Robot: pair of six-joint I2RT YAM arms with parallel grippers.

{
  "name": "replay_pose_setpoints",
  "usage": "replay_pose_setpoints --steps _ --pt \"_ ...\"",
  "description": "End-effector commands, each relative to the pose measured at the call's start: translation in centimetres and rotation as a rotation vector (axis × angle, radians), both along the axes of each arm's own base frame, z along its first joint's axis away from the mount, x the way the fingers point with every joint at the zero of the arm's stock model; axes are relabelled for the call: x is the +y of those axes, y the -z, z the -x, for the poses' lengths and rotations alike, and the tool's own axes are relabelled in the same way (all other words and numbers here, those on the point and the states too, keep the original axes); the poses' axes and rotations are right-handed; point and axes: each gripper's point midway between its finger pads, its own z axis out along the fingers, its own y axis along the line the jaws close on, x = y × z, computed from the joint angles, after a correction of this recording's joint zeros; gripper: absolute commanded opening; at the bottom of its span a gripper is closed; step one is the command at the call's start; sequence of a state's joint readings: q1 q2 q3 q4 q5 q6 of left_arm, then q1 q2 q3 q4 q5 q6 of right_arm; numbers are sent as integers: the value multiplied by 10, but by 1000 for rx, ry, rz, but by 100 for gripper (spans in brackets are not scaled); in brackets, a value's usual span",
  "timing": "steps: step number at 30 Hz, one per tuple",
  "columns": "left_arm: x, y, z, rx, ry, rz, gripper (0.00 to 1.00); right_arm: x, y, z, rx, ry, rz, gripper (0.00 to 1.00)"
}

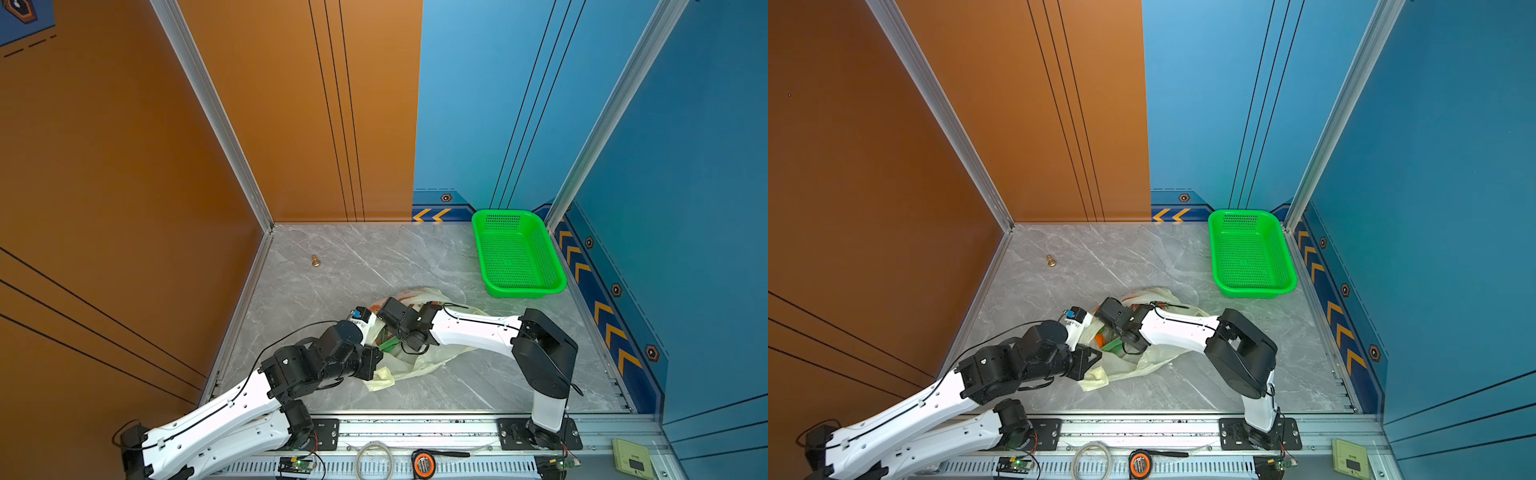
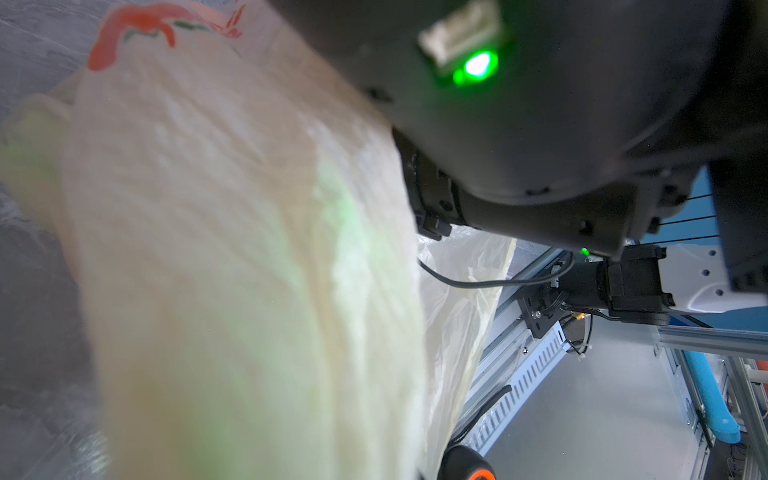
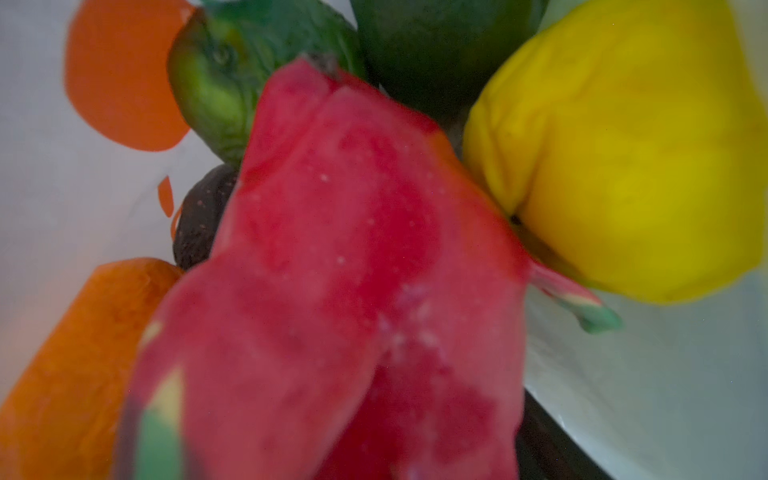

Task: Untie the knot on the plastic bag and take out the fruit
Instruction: 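Close the right gripper on the red dragon fruit inside the bag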

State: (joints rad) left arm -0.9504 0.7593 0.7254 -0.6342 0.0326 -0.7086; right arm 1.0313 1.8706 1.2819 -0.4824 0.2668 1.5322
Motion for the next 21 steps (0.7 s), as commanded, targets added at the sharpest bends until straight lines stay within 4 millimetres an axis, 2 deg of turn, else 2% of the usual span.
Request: replay_pose_setpoints --steps 1,5,12,21 --pt "-3 7 8 19 37 6 0 -25 7 13 17 -54 99 31" --pt "-1 14 9 21 41 -13 0 -11 -12 5 -42 -129 31 27" --pt "2 16 7 9 29 -24 0 8 -36 7 -138 -258 -30 22" --pt "3 18 7 2 32 -30 0 11 -60 10 -234 -302 -40 16"
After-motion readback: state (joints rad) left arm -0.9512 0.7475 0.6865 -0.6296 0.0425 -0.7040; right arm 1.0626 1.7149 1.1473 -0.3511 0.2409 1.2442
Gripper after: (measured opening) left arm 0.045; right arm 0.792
